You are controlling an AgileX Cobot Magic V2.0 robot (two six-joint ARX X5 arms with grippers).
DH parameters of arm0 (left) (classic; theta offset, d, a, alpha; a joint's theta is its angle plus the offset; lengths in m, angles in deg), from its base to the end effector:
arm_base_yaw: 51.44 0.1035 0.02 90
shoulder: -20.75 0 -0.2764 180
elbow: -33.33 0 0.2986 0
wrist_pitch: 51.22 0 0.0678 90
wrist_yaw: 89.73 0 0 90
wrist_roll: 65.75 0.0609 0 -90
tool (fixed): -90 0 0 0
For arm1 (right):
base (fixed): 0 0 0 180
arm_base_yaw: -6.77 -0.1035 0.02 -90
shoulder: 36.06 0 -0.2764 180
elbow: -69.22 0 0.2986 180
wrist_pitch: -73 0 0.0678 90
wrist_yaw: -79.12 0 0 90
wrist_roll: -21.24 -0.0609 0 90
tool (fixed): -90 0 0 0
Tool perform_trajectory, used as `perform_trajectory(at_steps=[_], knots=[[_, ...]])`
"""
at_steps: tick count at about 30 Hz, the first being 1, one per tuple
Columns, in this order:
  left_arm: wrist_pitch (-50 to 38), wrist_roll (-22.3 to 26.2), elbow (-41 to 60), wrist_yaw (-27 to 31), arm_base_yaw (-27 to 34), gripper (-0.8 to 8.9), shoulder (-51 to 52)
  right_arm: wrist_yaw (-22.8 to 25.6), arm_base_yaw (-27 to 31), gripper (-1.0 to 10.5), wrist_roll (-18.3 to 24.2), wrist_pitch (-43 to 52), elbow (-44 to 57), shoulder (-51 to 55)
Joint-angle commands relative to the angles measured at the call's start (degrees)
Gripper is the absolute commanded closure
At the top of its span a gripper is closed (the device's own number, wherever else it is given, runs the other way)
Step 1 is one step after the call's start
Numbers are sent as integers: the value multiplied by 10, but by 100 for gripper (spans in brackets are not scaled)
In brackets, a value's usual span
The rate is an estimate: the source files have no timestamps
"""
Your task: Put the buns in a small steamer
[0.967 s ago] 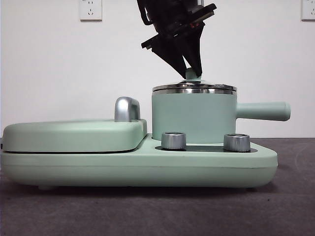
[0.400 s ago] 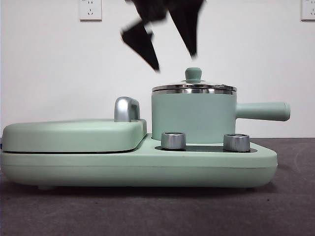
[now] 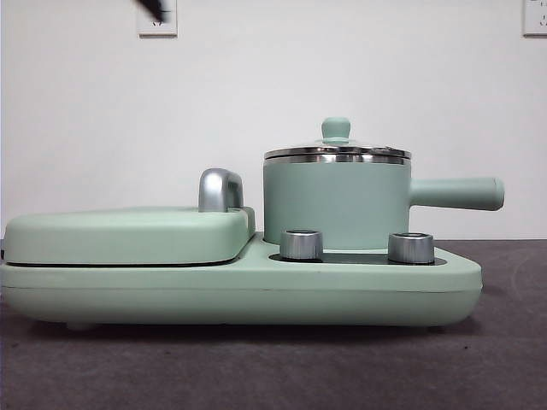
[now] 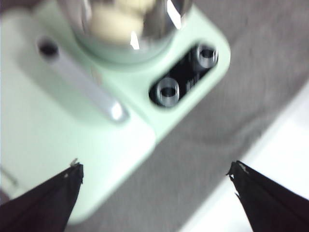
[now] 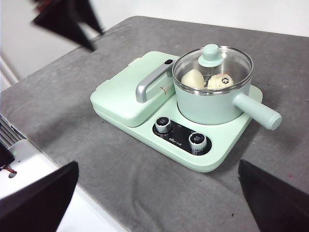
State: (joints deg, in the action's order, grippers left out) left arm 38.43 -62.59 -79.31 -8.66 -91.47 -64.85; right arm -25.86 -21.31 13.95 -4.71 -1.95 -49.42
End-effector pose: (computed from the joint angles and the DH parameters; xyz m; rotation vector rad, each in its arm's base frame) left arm 0.2417 -0.2154 0.4012 0.3481 1.0628 -0.7965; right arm 0.0184 0.0276 0.3770 0.0794 0.3999 0.7200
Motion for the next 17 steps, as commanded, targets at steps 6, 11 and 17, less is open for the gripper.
perform_trajectory(at_steps=[6, 11, 17], knots=[[-67, -34, 217, -1, -6, 313, 212, 0, -3, 420, 7, 6, 4, 0], [-151, -83, 324, -1, -6, 313, 353, -2, -3, 420, 6, 31, 24, 0], [-200, -132, 400, 1, -5, 323, 476, -7, -3, 421, 6, 45, 44, 0]])
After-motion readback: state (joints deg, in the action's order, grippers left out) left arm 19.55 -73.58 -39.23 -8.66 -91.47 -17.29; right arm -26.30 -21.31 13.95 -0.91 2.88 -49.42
